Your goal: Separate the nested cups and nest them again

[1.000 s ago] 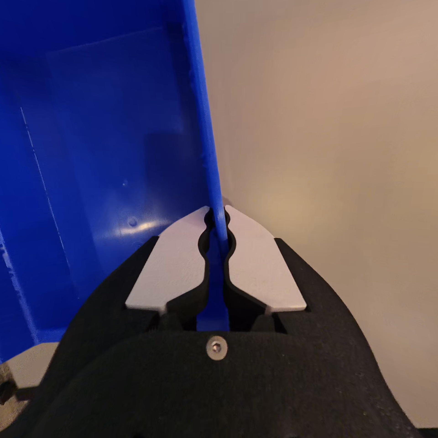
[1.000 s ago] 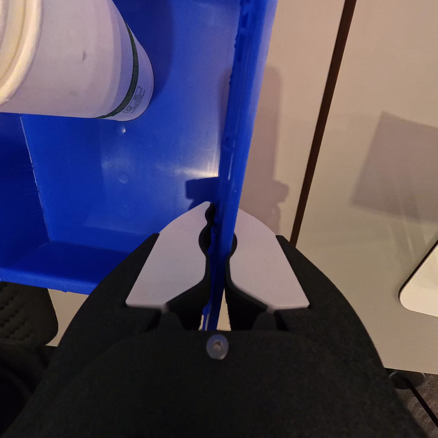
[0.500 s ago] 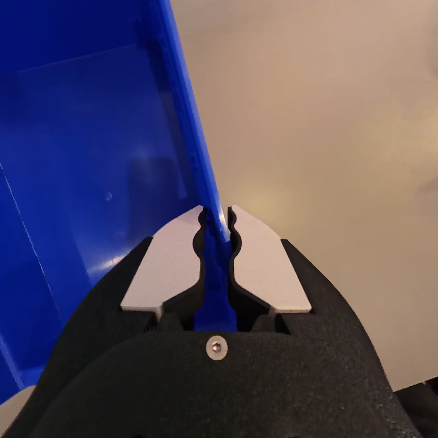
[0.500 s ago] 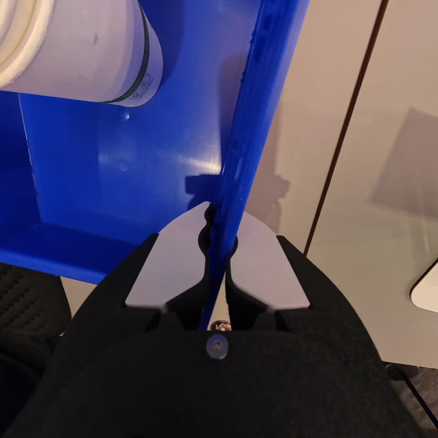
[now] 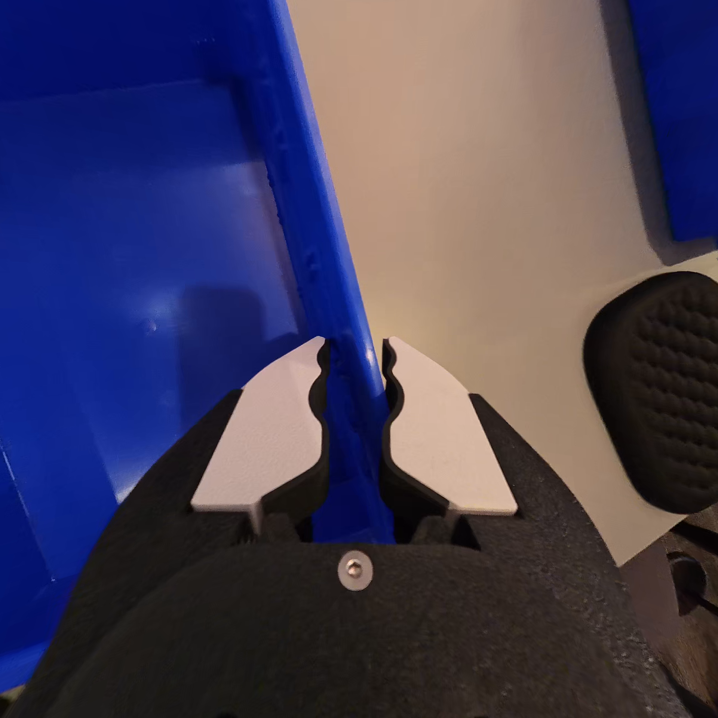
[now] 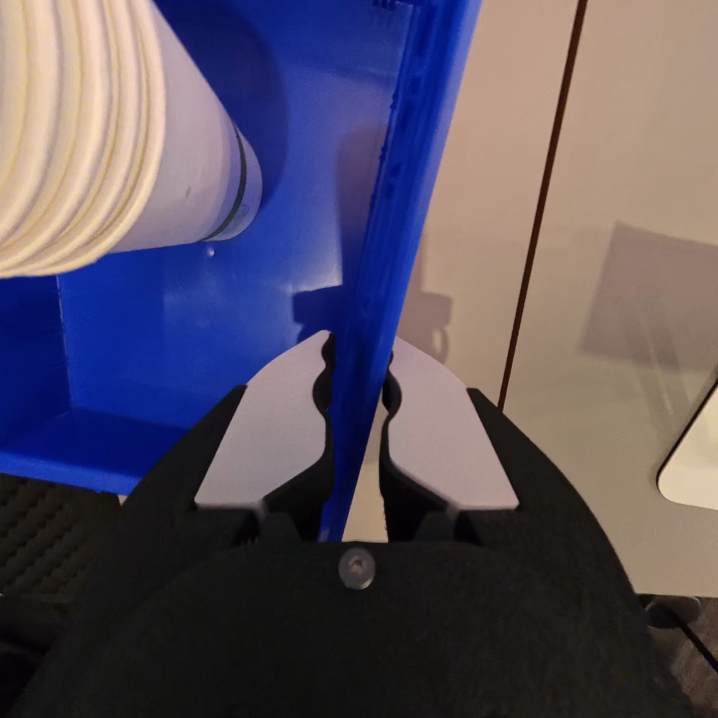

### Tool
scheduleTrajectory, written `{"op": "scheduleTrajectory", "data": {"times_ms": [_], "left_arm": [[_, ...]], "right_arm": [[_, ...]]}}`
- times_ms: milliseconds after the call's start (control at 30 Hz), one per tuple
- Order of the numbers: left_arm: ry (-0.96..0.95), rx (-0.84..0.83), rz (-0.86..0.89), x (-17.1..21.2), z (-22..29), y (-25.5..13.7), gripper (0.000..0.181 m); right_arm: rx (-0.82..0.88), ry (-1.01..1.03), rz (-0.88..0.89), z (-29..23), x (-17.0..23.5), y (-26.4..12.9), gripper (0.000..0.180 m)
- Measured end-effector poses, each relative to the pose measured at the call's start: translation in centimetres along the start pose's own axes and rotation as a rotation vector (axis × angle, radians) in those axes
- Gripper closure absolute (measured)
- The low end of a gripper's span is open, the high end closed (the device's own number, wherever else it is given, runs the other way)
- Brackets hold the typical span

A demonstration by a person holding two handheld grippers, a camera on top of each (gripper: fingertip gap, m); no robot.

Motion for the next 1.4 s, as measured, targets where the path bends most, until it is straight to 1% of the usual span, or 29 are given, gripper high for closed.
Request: {"op": "scheduleTrajectory", "data": {"times_ms": [133, 267, 367, 433, 500, 600, 733, 833, 1000, 1267, 1400], "left_arm": [[0.020, 0.043, 0.004, -0.7, 2.1, 1.5, 0.152], [0.027, 0.086, 0.015, -1.7, 3.9, 3.0, 0.146], [-0.005, 0.187, 0.054, -2.4, 5.0, 3.9, 0.137], [-0.032, 0.263, 0.090, -2.6, 5.4, 4.2, 0.131], [-0.038, 0.305, 0.136, -2.6, 5.5, 4.0, 0.130], [-0.022, 0.316, 0.208, -2.5, 5.1, 2.5, 0.128], [0.065, 0.257, 0.242, -1.7, 4.9, -0.2, 0.124], [0.139, 0.227, 0.239, 0.2, 4.8, -2.4, 0.123], [0.221, 0.164, 0.238, 4.7, 3.6, -6.2, 0.124], [0.212, 0.030, 0.297, 10.0, -0.2, -12.1, 0.127], [0.164, 0.028, 0.345, 11.8, -2.1, -13.9, 0.129]], "right_arm": [[-0.026, 0.063, -0.030, -0.3, -0.3, 0.4, 0.159], [-0.033, 0.111, -0.049, -0.4, -0.3, 0.9, 0.164], [-0.028, 0.141, -0.065, -0.3, -0.3, 1.4, 0.166], [-0.020, 0.136, -0.074, -0.2, -0.3, 1.4, 0.172], [-0.043, 0.146, -0.077, -0.1, -0.3, 1.5, 0.174], [-0.078, 0.170, -0.079, 0.1, -0.2, 1.6, 0.175], [-0.106, 0.181, -0.081, 0.3, -0.1, 1.7, 0.175], [-0.137, 0.209, -0.075, 0.6, 0.0, 1.8, 0.175], [-0.163, 0.233, -0.082, 0.9, 0.2, 1.9, 0.175], [-0.178, 0.250, -0.117, 1.6, 0.7, 1.2, 0.175], [-0.188, 0.249, -0.143, 1.9, 1.1, 0.2, 0.175]]}}
Point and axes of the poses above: each gripper's, where its closed fingertips meet, y out along the fingers, x out of its underside, z = x × y across the jaws, the point moved 9 cm from there along -y, back along the fingers, and after that the axes turned 15 degrees about x, right-handed, at the moved point
